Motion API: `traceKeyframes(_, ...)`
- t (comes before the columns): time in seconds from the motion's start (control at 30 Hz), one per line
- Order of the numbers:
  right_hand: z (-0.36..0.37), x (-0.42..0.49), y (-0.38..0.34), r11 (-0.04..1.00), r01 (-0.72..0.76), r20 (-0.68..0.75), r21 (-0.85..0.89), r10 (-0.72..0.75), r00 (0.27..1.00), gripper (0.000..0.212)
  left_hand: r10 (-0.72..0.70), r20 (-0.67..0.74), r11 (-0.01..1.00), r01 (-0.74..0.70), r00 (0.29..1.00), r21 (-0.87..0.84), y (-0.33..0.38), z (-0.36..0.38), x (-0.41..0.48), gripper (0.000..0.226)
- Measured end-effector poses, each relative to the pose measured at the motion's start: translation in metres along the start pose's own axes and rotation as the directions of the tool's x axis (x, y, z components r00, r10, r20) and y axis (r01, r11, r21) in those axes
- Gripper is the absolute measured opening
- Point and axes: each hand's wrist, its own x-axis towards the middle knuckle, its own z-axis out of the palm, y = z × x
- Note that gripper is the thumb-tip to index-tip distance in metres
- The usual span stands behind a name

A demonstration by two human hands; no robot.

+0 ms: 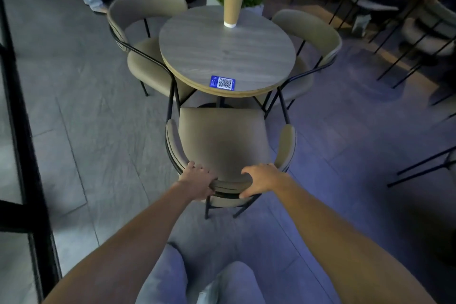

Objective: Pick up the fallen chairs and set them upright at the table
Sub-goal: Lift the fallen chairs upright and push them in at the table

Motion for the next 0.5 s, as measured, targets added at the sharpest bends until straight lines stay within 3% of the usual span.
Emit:
traceKeyframes(0.13,0.018,0.0,0.001,0.993,0.003,-0.04,-0.118,-0.008,0.999,0.052,-0.03,0.008,1.0,0.03,1.0,0.001,0.003,0.002,0.002,0.037)
traceKeyframes(0.33,0.023,-0.004,-0.005,0.992,0.003,-0.031,-0.129,-0.007,0.999,0.038,-0.037,0.026,0.998,0.038,0.999,-0.055,0.004,0.006,-0.002,0.037)
traceKeyframes(0.5,0.034,-0.007,-0.013,0.989,0.021,-0.025,-0.15,-0.025,0.999,0.043,-0.033,0.036,0.998,0.035,0.999,-0.06,0.003,0.014,-0.014,0.031)
